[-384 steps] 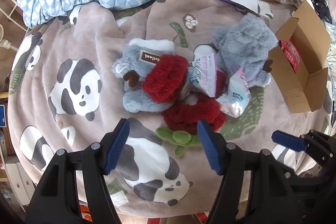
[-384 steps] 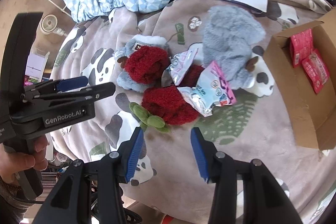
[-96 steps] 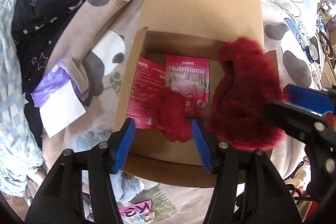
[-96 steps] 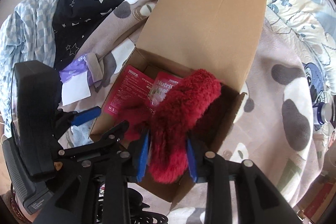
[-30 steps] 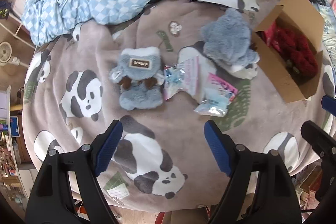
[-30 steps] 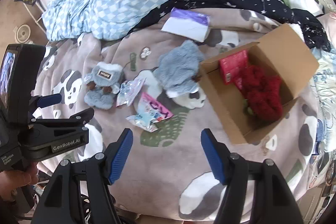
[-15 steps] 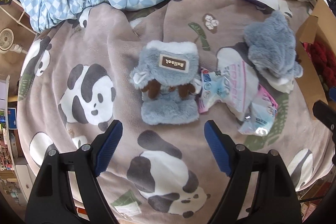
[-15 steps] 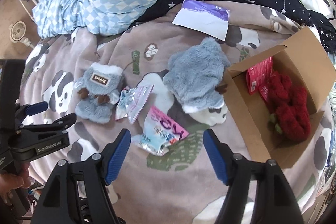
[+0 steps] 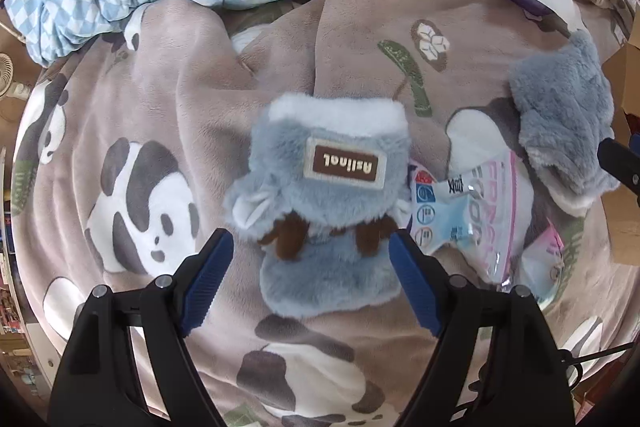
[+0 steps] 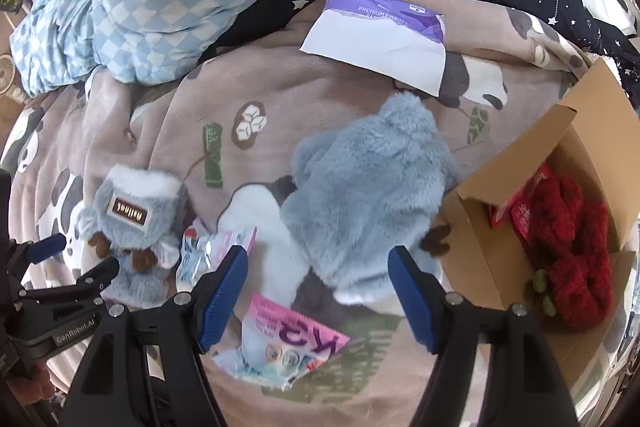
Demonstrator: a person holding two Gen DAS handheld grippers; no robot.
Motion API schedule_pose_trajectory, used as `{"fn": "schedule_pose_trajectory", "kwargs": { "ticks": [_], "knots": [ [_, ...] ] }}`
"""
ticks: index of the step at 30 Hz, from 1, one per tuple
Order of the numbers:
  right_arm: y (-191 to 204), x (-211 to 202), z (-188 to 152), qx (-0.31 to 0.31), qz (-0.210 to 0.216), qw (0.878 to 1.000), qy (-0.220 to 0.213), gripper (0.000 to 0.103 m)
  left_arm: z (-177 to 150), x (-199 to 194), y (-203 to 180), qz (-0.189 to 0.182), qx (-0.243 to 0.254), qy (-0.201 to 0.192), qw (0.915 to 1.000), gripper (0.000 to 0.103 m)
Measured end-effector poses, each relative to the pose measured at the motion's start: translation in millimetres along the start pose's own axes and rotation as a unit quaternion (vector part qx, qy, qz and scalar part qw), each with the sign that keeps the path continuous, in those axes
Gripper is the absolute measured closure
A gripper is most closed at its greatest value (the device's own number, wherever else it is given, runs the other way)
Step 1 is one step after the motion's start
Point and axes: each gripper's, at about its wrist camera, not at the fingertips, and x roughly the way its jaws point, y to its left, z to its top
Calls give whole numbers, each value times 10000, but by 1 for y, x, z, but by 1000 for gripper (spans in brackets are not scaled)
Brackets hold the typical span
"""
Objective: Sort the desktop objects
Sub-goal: 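Close the left tool on the grey 'Asilnal' plush while the right tool grasps the grey plush bear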
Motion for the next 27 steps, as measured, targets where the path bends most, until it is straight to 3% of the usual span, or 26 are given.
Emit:
{"fn": "schedule_pose_trajectory", "kwargs": {
  "ticks": [7,19,27],
  "knots": [
    [-6,25,26,198,-244,9994,110,30,24,27,-8,-30,78,175,9998,23],
    [-27,73,55,795,-277,9953,471,29,47,63,-19,4,234,390,9990,11],
    [-29,96,62,850,-363,9935,668,28,55,89,-23,125,226,695,9972,5]
  ]
}}
